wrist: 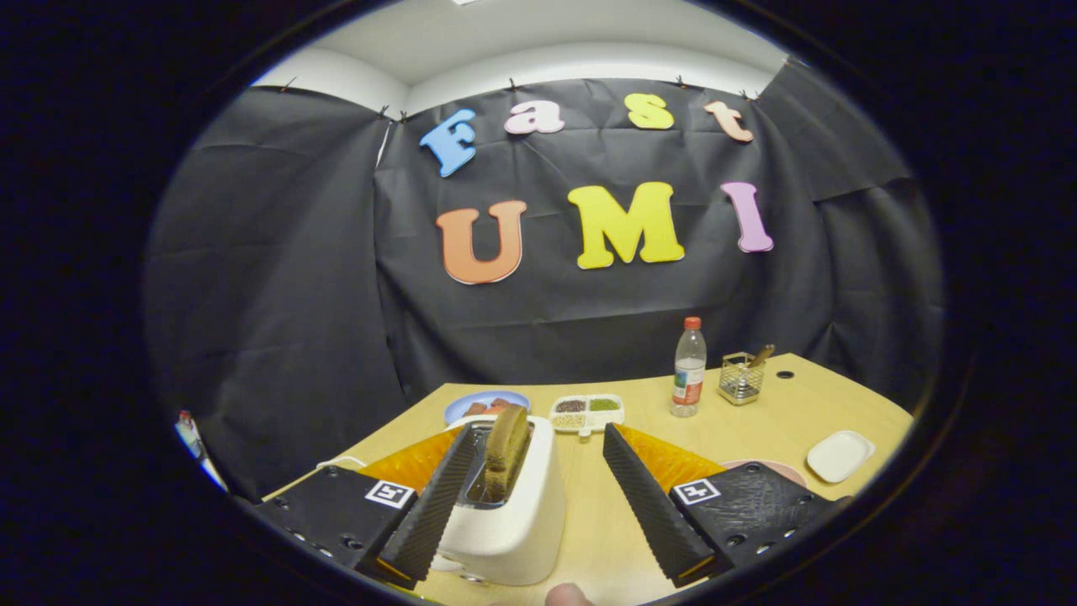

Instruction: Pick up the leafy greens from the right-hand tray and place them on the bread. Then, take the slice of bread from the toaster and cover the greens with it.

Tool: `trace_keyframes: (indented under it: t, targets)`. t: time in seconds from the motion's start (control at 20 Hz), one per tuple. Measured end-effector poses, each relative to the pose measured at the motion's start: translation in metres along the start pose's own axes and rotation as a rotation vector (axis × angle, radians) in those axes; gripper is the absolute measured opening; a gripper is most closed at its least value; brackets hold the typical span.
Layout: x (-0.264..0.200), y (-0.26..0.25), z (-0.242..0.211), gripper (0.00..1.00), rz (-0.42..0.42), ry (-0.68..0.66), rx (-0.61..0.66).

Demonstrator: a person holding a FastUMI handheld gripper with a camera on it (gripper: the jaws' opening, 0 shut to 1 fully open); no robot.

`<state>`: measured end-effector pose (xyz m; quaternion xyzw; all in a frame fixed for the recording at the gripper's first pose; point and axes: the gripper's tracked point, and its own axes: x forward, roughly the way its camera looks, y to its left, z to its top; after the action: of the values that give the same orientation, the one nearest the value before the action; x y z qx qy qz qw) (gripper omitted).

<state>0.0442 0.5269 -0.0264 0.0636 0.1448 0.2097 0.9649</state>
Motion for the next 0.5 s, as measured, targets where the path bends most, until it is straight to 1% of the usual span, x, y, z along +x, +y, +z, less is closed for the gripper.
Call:
trace_keyframes:
  t: [0.1,0.2,0.25,0.3,0.35,0.5]
  targets:
    - [0.016,0.009,-0.015,0.96,-0.007,0.064,-0.010]
    - [0.029,0.014,-0.023,0.92,-0.007,0.125,0.003]
    - [0.034,0.015,-0.022,0.83,-0.007,0.137,0.018]
    - [0.037,0.015,-0.020,0.79,-0.012,0.147,0.030]
    - [0.040,0.017,-0.019,0.67,-0.009,0.159,0.044]
    - [0.046,0.023,-0.016,0.56,-0.006,0.173,0.048]
